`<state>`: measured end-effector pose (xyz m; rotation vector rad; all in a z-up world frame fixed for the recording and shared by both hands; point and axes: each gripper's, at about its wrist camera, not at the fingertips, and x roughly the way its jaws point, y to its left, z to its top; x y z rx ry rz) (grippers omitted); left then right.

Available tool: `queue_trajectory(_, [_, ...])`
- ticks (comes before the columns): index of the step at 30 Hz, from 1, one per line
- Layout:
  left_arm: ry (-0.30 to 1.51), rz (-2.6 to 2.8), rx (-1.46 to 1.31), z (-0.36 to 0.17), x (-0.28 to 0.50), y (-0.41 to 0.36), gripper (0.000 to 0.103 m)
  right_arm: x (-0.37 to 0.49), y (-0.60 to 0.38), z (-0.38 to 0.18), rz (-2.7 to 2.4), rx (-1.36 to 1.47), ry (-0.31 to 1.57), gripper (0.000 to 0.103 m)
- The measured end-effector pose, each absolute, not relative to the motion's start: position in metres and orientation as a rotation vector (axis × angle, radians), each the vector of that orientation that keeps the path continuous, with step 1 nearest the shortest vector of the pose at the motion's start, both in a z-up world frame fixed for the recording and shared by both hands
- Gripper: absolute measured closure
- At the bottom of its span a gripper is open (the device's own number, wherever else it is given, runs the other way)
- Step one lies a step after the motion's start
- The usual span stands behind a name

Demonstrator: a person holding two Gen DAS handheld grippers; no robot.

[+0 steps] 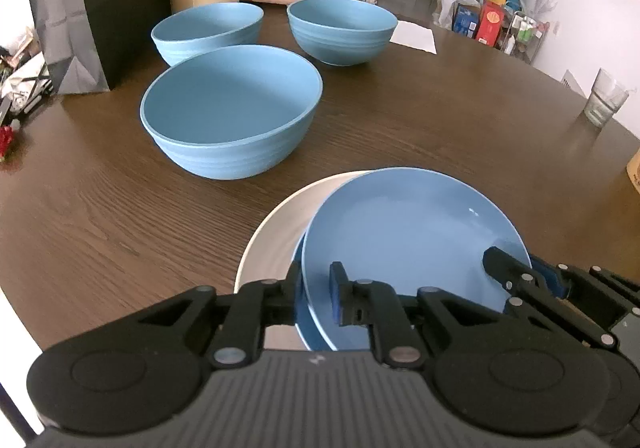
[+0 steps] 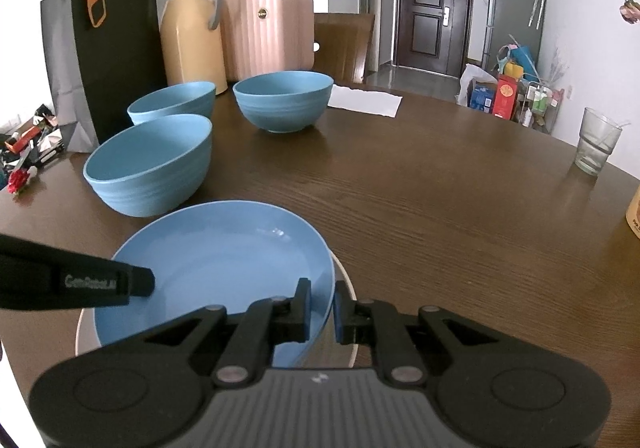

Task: Organize plates and bowls
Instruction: 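Lower the second light-blue plate onto the stacked plates with both grippers, then open the left gripper to release the plate on the stack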

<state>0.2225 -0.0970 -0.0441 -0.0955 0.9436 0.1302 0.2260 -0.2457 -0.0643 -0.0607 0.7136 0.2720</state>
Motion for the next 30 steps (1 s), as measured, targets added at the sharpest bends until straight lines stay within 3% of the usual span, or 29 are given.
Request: queue_trajectory(30, [0.916, 0.147, 0.015, -0.045, 0.220, -0.104, 0.089, 0.224, -0.235, -0.064, 0.269, -0.104, 0.685, 0.092])
